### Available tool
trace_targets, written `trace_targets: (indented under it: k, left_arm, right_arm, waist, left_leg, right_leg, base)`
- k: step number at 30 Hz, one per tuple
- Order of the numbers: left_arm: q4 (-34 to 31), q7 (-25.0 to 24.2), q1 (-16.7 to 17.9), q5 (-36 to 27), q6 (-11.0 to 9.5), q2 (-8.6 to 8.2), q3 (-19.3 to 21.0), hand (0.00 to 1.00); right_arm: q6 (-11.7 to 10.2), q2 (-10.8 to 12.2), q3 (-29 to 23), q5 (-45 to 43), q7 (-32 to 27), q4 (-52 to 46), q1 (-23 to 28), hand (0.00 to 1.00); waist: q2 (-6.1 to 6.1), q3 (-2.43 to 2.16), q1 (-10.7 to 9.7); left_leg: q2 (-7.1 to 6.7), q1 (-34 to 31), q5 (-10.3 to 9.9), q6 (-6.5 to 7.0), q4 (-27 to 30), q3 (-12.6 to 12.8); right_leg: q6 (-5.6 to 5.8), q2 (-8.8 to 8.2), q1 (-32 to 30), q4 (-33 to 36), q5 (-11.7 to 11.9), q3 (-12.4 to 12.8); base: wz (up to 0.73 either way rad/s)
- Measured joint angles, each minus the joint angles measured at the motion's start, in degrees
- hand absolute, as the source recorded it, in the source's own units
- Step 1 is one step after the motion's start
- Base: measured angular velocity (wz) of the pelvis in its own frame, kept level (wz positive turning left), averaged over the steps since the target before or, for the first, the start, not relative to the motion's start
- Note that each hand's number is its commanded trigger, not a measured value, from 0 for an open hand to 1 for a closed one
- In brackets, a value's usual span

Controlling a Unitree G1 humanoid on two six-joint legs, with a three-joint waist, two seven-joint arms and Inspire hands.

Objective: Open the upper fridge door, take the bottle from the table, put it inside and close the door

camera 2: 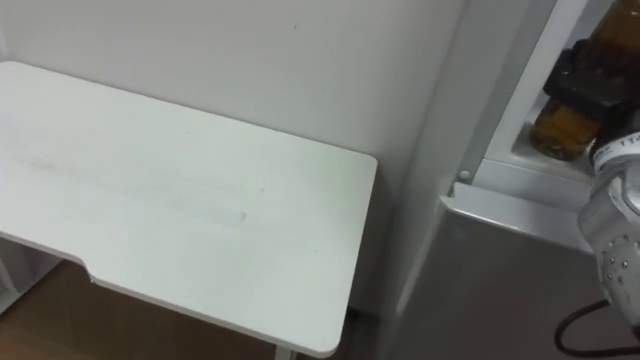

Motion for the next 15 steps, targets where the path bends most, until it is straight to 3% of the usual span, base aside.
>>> trace_targets:
  k: [6,8,9,10,15]
  left_arm:
    - [-0.31,0.14,-0.54,-0.15,0.38,0.70,-2.26,0.00]
    - [-0.31,0.18,-0.54,-0.18,0.48,0.68,-2.28,0.00]
    - [-0.32,0.29,-0.58,-0.18,0.48,0.69,-2.27,0.00]
    - [-0.33,0.34,-0.75,-0.26,0.47,0.69,-2.27,0.00]
    - [-1.68,0.45,-1.16,-1.70,0.66,0.71,-2.27,0.00]
  right_arm:
    - [-0.17,-0.18,0.79,-0.11,0.20,5.87,-2.58,1.00]
    - [-0.20,-0.24,0.91,-0.53,-0.19,6.89,-2.67,0.66]
    - [-0.20,-0.34,1.19,-1.14,-0.72,7.84,-2.97,0.38]
    - [-0.17,-0.59,1.19,-1.85,-1.26,8.37,-3.18,0.00]
    - [-0.25,-1.67,1.19,-3.75,-2.60,11.25,-4.40,0.00]
  waist:
    - [-0.38,0.09,0.06]
    - [-0.75,0.11,0.32]
    - [-0.99,0.00,0.40]
    - [-1.17,0.05,0.59]
    - [-0.90,0.30,1.45]
  left_leg:
    - [-0.03,-0.94,0.02,-0.02,0.65,-0.89]
    - [-0.07,-1.22,0.00,-0.02,0.80,-0.95]
    - [-0.07,-1.70,-0.01,-0.01,1.06,-1.07]
    - [-0.05,-1.94,0.00,0.00,1.22,-1.15]
    - [0.02,-3.42,-0.10,0.12,2.32,-1.44]
  right_leg:
    - [-0.04,0.04,-0.17,0.00,0.02,-0.83]
    - [-0.07,0.06,-0.23,-0.01,0.05,-0.83]
    - [-0.17,0.09,-0.52,-0.01,0.11,-0.93]
    - [-0.28,0.09,-0.78,-0.01,0.18,-1.07]
    - [-0.48,0.05,-1.53,-0.01,0.33,-1.84]
  base:
    - [0.08]
    - [0.00]
    - [0.04]
    - [0.00]
    - [0.06]
